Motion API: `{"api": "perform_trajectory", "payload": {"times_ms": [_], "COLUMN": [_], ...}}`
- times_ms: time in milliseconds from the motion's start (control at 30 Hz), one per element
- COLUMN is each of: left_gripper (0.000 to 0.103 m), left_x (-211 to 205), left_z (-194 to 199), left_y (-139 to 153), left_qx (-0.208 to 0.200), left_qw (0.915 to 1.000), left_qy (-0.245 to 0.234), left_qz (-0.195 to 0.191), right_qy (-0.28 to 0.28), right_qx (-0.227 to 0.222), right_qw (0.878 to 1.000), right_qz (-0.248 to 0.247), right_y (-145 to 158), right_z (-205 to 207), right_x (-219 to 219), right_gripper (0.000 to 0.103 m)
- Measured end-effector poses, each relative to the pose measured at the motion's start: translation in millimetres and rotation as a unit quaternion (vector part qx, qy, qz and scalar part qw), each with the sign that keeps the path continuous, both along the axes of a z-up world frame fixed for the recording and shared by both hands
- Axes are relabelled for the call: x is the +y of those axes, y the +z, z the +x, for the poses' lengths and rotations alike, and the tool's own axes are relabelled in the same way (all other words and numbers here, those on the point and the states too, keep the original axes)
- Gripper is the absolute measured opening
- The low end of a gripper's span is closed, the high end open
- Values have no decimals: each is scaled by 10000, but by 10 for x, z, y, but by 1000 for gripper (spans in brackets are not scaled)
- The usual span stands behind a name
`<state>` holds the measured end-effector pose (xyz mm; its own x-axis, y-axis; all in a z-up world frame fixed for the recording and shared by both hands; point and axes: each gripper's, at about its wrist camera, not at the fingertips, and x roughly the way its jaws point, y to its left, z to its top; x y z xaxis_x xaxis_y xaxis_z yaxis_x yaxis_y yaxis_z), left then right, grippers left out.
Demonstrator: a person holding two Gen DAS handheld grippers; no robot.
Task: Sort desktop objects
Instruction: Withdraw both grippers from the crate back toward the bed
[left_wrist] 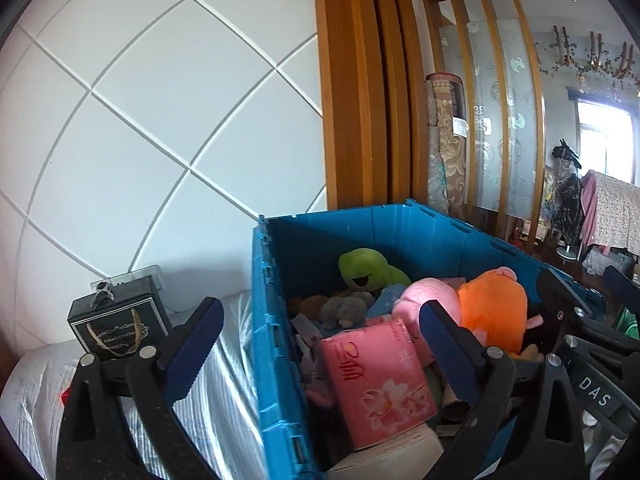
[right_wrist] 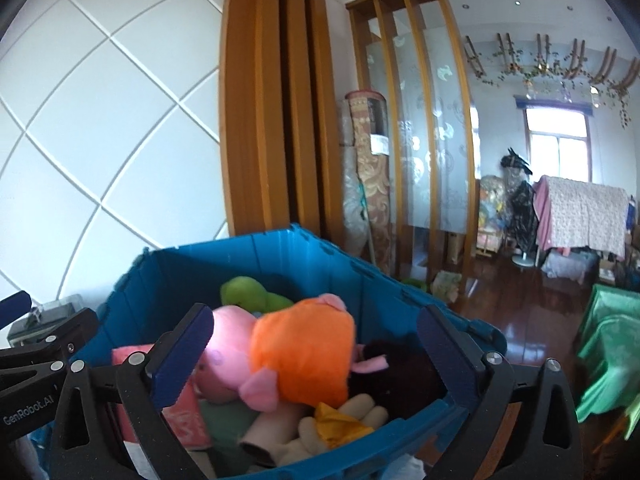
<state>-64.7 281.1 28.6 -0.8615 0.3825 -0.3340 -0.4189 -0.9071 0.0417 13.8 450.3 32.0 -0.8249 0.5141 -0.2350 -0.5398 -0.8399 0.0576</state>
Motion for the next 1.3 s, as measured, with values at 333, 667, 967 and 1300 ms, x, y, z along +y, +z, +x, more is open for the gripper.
{"api": "perform_trajectory", "payload": {"times_ms": [333, 667, 967, 1300], "left_gripper": [102, 102, 102, 102], "left_x": [-1224, -2609, -3557, -4030], "left_z": [-27, -221, -462, -1114], "left_y": [47, -225, -635, -1163], "left_qx": [181, -197, -717, -1409], "left_qw": [9932, 9700, 9439, 9268], "left_qy": [1117, 2385, 3213, 3475], "left_qz": [286, 420, 274, 210], "right_qy": [780, 2152, 3074, 3635], "right_qx": [346, 228, -169, -855], "right_qw": [9957, 9748, 9506, 9273], "right_qz": [361, 548, 400, 268], "right_y": [210, 165, -161, -669], "right_z": [-130, -532, -1083, -1815], "right_x": [-959, -2231, -3152, -3772], "right_gripper": [103, 103, 103, 103]}}
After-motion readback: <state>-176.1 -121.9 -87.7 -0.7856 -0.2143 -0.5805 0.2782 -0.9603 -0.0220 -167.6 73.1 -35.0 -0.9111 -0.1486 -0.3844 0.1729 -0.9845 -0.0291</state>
